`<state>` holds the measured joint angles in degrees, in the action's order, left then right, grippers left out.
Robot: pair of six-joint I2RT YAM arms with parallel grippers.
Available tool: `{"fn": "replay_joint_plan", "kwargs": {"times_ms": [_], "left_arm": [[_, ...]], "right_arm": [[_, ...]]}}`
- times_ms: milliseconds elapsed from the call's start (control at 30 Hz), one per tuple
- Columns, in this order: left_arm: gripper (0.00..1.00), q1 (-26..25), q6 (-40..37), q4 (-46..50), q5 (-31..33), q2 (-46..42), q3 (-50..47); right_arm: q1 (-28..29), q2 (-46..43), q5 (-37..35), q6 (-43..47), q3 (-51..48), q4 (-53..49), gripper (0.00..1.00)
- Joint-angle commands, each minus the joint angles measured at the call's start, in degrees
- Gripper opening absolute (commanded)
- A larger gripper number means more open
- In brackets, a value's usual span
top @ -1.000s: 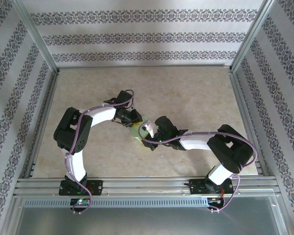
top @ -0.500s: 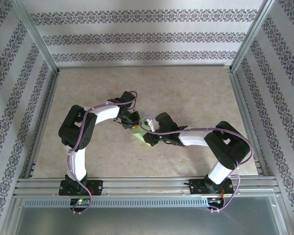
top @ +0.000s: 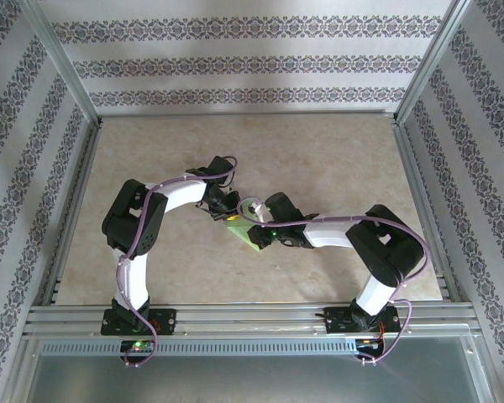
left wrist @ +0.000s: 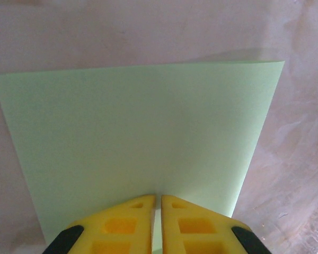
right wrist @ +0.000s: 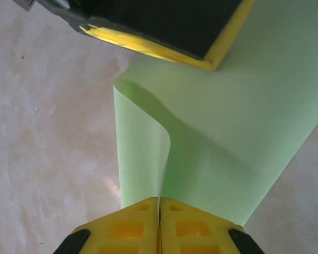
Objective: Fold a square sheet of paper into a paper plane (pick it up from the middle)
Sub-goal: Third fold the triangle at the center of the table.
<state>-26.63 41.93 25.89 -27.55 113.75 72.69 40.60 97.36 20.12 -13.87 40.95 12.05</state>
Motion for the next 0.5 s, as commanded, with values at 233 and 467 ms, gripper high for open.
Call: {"fn": "replay_joint_plan", "kwargs": {"times_ms": [233,467], "left_arm": [[0.12,-1.1,-1.7,3.2,1.2,2.3,0.4],[0.12,-1.2,-1.7,3.4,1.2,2.3,0.4]], "right_arm": [[-0.6,1.0,-2.7,-1.1,1.7,-1.2,0.09],[-0.6,1.5,-2.9,-1.0,1.9,-1.7,0.09]]}}
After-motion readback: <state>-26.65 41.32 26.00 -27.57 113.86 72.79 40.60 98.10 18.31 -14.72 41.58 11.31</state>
